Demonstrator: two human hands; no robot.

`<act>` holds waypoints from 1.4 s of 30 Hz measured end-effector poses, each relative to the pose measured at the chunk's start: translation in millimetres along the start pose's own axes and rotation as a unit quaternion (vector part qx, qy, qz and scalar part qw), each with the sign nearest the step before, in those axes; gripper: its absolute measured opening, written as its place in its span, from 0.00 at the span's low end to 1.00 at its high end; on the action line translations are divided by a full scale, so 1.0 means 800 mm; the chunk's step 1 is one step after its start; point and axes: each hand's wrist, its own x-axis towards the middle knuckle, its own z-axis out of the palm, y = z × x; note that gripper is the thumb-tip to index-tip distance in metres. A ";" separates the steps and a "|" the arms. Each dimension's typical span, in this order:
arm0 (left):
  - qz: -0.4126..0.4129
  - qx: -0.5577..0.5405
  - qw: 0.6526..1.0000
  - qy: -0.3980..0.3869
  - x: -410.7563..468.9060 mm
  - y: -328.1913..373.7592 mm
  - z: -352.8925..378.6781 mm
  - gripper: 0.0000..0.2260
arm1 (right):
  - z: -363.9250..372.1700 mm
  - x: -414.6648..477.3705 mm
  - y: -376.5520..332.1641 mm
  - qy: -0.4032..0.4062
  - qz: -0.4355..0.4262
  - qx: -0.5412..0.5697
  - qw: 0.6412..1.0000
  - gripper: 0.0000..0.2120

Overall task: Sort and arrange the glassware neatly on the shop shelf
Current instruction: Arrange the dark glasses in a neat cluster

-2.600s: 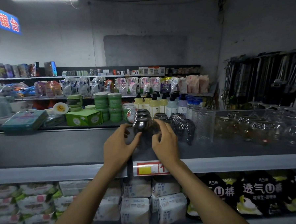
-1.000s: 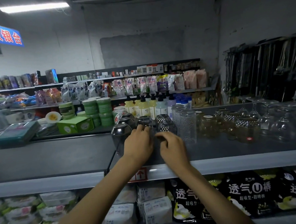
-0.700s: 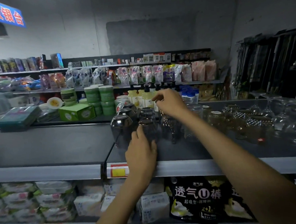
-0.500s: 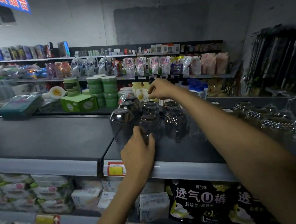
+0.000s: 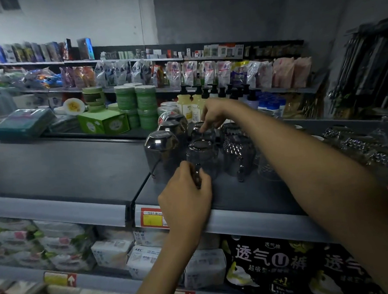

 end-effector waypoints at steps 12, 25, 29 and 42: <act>0.016 -0.010 1.000 0.009 -0.001 -0.004 0.002 0.11 | 0.003 -0.006 0.011 0.017 -0.014 -0.002 1.000 0.22; 0.008 -0.013 1.000 -0.025 -0.002 0.003 -0.005 0.09 | 0.016 -0.027 0.014 0.066 -0.046 -0.009 0.997 0.19; 0.020 -0.007 0.999 -0.036 -0.001 0.000 -0.003 0.09 | -0.003 -0.058 0.005 0.092 -0.073 -0.025 0.993 0.19; 0.041 -0.001 0.999 -0.022 0.002 -0.002 -0.002 0.10 | 0.007 -0.132 0.000 -0.030 -0.090 0.054 0.994 0.19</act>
